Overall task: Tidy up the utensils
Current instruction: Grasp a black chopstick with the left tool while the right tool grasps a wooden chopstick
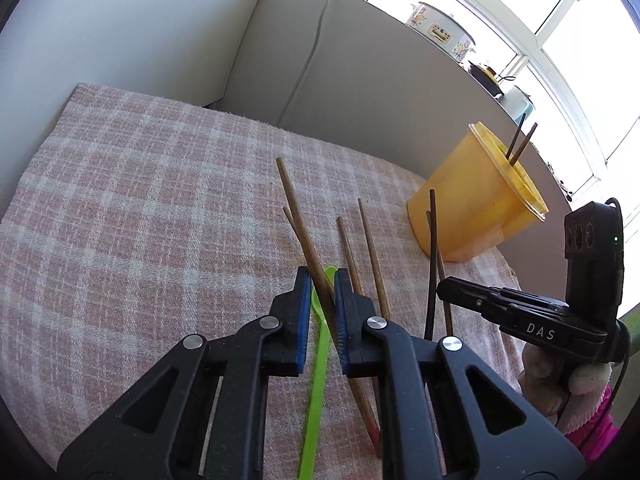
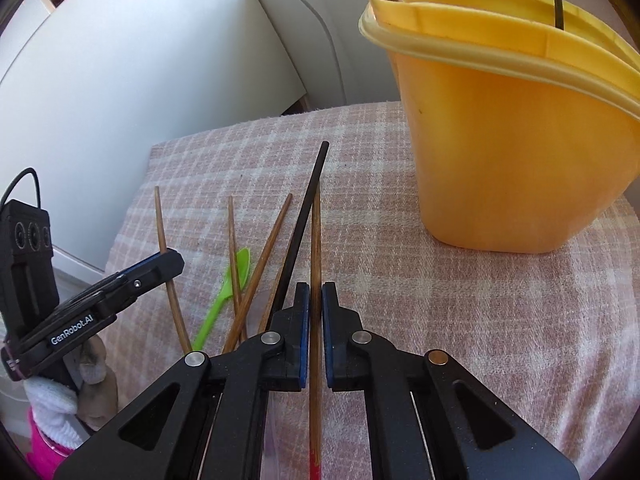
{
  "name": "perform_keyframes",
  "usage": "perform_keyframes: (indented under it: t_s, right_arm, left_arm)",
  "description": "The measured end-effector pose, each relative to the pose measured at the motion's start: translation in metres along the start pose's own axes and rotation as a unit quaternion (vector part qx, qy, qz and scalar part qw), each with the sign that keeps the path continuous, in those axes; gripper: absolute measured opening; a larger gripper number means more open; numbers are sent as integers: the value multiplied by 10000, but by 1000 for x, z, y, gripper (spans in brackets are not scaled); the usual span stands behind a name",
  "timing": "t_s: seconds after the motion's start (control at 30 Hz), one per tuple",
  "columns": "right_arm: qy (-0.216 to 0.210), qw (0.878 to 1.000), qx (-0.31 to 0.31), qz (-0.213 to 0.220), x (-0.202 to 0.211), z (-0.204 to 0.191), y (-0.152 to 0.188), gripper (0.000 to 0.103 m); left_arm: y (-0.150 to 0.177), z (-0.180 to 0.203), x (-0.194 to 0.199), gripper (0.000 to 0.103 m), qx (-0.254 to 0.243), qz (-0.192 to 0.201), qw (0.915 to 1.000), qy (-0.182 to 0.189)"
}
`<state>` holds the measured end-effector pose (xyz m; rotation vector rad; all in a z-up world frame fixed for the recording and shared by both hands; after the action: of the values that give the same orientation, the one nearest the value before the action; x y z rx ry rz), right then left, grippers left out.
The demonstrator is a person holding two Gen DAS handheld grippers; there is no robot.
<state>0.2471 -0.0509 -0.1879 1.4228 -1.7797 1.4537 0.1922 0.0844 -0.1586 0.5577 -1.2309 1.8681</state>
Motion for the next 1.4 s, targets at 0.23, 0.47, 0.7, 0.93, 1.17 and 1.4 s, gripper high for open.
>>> perform_keyframes:
  t_s: [0.23,0.47,0.7,0.93,1.17,1.4]
  right_arm:
    - [-14,9997,35,258,25,6,-2,5]
    - [75,9985,162,523,49,4,-7,5]
    - [69,9967,384,719,67,-8,-13,5]
    - [53,9955,402,861,79,-9,-19,5]
    - [-7,9957,317,865,80,-7,-18,5]
    - [-42,9953,346,902,89,-7,-11,5]
  left_arm:
    - [-9,7,30,5,-145,314,9994,-5]
    - [-16,14,42,4,-196,485,9986,51]
    - [-23,29,51,4,-329,628,9974,94]
    - [-24,22,40,4,-250,405,9988,91]
    - [-18,0,-7,18,-23,-214,9998,-28]
    - [-18,-15,-41,18,282,-606,9977,140]
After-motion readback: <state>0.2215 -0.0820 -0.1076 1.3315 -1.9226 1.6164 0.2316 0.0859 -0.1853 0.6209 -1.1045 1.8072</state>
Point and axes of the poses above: each gripper's, at about its wrist camera, not at the fingertips, and x roughly against the way its jaws point, z to its right, y to its underside, the point moved 9 cm from there along -x, roughly the way its jaws point, and after that the axes turned 2 degrees about -z, right-handed, at the moved point
